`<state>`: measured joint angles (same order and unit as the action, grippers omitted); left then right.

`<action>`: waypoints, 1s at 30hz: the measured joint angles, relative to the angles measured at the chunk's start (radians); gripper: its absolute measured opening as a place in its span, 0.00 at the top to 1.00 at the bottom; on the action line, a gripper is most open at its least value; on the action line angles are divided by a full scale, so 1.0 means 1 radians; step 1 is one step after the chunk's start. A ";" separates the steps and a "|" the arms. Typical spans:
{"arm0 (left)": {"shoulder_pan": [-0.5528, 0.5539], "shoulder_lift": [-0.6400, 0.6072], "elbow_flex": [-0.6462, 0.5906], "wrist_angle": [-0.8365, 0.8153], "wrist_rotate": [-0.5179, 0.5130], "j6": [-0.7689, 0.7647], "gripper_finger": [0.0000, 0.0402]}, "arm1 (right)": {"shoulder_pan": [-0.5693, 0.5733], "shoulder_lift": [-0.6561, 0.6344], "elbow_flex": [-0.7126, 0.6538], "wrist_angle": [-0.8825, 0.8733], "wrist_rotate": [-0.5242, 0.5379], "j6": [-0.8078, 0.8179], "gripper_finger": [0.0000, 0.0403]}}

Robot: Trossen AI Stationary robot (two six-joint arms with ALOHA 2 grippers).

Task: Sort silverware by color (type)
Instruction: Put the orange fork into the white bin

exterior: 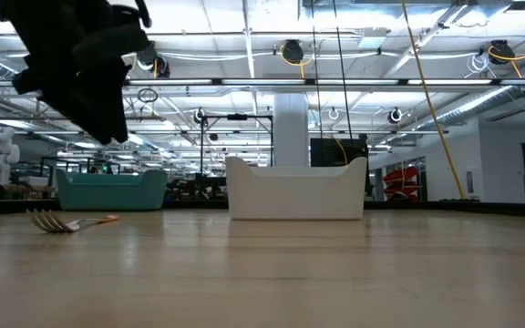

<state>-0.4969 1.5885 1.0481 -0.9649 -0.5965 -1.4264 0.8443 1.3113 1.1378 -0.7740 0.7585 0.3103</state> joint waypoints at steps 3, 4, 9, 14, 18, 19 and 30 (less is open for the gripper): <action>0.000 0.037 0.000 0.009 0.066 -0.023 0.60 | -0.001 0.000 0.000 0.000 0.000 -0.024 0.81; 0.000 0.048 0.000 0.009 0.081 -0.022 0.60 | -0.001 0.000 0.000 0.000 0.000 -0.033 0.81; 0.004 0.060 0.005 0.018 0.165 -0.086 0.60 | -0.001 0.000 0.000 0.002 0.006 -0.070 0.81; -0.005 0.060 0.006 0.020 0.144 -0.242 0.60 | -0.014 0.000 0.000 0.031 0.005 -0.118 0.81; -0.014 0.070 0.007 0.025 0.136 -0.324 0.60 | -0.034 0.000 0.000 0.065 0.003 -0.153 0.81; -0.018 0.076 0.007 0.030 0.136 -0.342 0.60 | -0.039 0.000 0.000 0.070 0.002 -0.158 0.81; -0.046 0.163 0.008 0.053 0.201 -0.444 0.60 | -0.053 0.000 -0.001 0.108 -0.003 -0.093 0.81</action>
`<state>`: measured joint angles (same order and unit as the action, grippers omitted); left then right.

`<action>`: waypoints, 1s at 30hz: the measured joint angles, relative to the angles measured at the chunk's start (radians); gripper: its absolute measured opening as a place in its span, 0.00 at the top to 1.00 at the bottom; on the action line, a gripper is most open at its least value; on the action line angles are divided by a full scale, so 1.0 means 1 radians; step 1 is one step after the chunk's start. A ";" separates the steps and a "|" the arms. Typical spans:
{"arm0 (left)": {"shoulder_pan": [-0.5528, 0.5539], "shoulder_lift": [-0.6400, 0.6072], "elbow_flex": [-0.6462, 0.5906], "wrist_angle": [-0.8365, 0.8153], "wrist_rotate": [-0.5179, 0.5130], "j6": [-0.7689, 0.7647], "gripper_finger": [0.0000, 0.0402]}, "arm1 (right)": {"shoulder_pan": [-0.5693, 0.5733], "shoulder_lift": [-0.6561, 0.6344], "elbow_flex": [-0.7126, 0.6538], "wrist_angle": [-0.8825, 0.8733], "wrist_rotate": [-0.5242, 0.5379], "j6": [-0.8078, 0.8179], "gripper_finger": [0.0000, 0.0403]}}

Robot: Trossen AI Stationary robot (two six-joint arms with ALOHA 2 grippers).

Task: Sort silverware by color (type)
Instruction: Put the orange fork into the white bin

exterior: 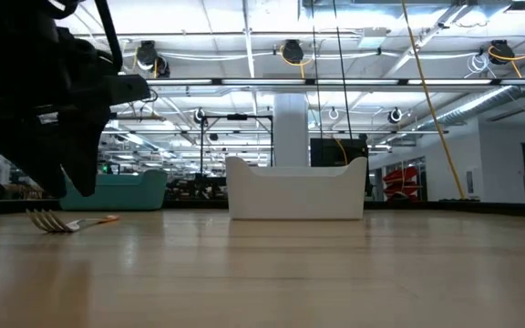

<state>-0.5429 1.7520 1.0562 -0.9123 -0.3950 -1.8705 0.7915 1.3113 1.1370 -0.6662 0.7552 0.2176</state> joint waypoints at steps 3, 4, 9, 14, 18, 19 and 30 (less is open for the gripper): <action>0.000 0.011 0.000 0.035 -0.007 -0.006 0.60 | 0.001 0.000 0.000 0.002 -0.001 0.036 0.81; 0.000 0.013 0.000 0.042 -0.010 -0.006 0.60 | 0.002 0.000 0.000 0.002 -0.002 0.048 0.81; 0.000 0.049 0.000 0.080 -0.020 -0.013 0.60 | 0.002 0.000 0.000 0.001 -0.004 0.089 0.81; 0.023 0.082 -0.002 0.075 -0.016 0.005 0.60 | 0.002 0.000 0.000 0.004 -0.005 0.092 0.81; 0.037 0.087 0.000 0.077 -0.016 0.014 0.60 | 0.002 0.000 0.000 0.004 -0.003 0.080 0.81; 0.040 0.087 0.000 0.079 -0.016 0.022 0.60 | 0.002 0.000 0.000 0.004 -0.003 0.078 0.81; 0.040 0.086 0.000 0.182 -0.034 0.259 0.60 | 0.002 0.000 0.000 0.004 -0.003 0.076 0.81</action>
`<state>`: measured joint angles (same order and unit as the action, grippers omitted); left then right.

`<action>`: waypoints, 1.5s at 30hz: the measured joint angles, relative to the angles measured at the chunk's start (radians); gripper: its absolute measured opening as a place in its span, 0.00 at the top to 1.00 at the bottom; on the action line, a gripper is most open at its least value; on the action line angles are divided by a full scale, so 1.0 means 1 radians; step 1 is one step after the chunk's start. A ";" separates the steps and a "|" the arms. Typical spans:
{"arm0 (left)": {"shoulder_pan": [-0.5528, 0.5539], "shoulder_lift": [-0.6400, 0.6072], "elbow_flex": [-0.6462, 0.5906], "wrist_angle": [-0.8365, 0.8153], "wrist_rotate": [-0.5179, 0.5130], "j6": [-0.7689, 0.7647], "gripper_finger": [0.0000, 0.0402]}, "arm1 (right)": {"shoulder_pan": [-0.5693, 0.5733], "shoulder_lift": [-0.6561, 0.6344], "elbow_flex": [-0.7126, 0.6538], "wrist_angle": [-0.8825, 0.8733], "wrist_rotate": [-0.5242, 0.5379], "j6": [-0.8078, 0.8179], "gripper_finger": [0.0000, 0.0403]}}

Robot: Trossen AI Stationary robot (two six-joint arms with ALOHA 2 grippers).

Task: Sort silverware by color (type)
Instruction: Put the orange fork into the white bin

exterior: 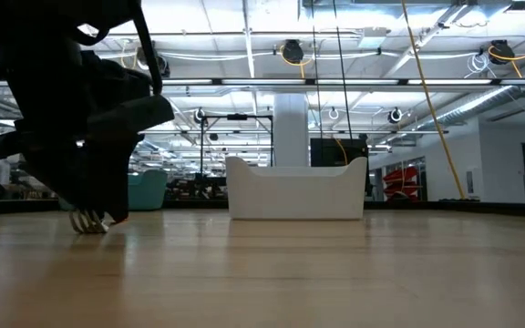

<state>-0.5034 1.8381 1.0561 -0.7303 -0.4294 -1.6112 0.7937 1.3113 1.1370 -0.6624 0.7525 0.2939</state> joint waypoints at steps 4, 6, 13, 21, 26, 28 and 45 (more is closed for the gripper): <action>0.007 0.000 0.000 -0.018 -0.008 -0.007 0.60 | 0.000 0.000 0.000 0.000 0.001 0.000 0.81; 0.013 0.000 0.000 -0.026 -0.003 -0.014 0.60 | 0.000 0.000 0.000 0.000 0.001 0.000 0.81; 0.021 0.029 0.002 -0.024 0.015 -0.023 0.69 | 0.000 0.000 0.000 0.000 0.002 0.000 0.81; 0.023 0.043 0.023 -0.034 0.041 0.050 0.88 | 0.000 0.000 0.000 0.000 0.000 -0.002 0.81; 0.021 0.050 0.103 -0.088 0.070 0.164 0.95 | 0.000 0.000 0.000 -0.001 -0.001 0.001 0.81; 0.020 0.048 0.131 -0.083 0.068 0.193 0.96 | 0.000 0.000 0.000 -0.001 -0.002 0.006 0.81; -0.004 0.048 0.243 -0.084 -0.042 0.356 0.98 | 0.000 0.000 -0.037 0.001 -0.002 0.008 0.81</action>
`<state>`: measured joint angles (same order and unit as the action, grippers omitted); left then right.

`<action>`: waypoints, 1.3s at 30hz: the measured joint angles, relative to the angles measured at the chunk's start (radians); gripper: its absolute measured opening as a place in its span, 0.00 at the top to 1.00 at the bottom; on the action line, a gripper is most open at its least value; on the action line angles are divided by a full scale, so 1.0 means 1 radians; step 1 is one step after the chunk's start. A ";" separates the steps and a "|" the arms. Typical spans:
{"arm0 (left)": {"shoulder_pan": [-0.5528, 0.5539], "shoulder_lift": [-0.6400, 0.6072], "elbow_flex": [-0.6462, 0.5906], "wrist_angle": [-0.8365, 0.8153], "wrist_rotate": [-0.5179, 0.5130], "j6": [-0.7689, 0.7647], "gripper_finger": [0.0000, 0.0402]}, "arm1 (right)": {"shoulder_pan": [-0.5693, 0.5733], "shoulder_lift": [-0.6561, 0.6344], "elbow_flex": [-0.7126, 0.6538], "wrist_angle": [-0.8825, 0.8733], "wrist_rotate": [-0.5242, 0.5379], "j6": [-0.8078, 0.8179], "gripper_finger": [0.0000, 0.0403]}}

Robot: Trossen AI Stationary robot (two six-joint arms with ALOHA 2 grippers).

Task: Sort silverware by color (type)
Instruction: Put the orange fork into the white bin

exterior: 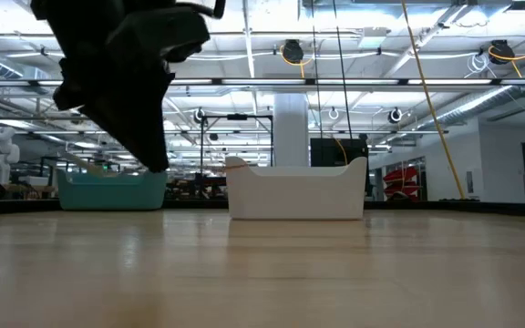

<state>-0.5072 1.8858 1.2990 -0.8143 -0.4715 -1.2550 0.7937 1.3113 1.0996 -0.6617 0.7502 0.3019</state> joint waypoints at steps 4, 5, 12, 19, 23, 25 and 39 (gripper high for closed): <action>-0.004 0.000 0.025 0.003 -0.035 0.034 0.98 | 0.000 0.000 0.000 0.000 0.000 0.000 0.81; -0.004 0.000 0.032 0.003 -0.038 0.049 0.98 | 0.000 0.000 0.000 0.000 0.000 0.000 0.81; 0.009 0.000 0.116 0.000 -0.073 0.234 0.98 | 0.000 0.000 0.000 -0.001 -0.086 0.027 0.81; 0.035 -0.002 0.238 -0.001 -0.082 0.470 0.98 | 0.000 0.000 0.000 -0.005 -0.125 -0.003 0.81; 0.051 -0.002 0.285 -0.001 -0.083 0.677 0.98 | 0.000 0.000 0.000 -0.005 -0.124 -0.069 0.81; 0.060 -0.002 0.298 0.000 -0.083 0.784 0.98 | 0.000 0.000 0.000 -0.005 -0.124 -0.104 0.81; 0.221 -0.002 0.304 -0.123 -0.166 0.993 0.98 | -0.001 0.000 0.000 -0.005 -0.092 -0.193 0.81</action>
<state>-0.2864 1.8839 1.6028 -0.9375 -0.6380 -0.2619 0.7922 1.3113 1.0992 -0.6670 0.6579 0.1091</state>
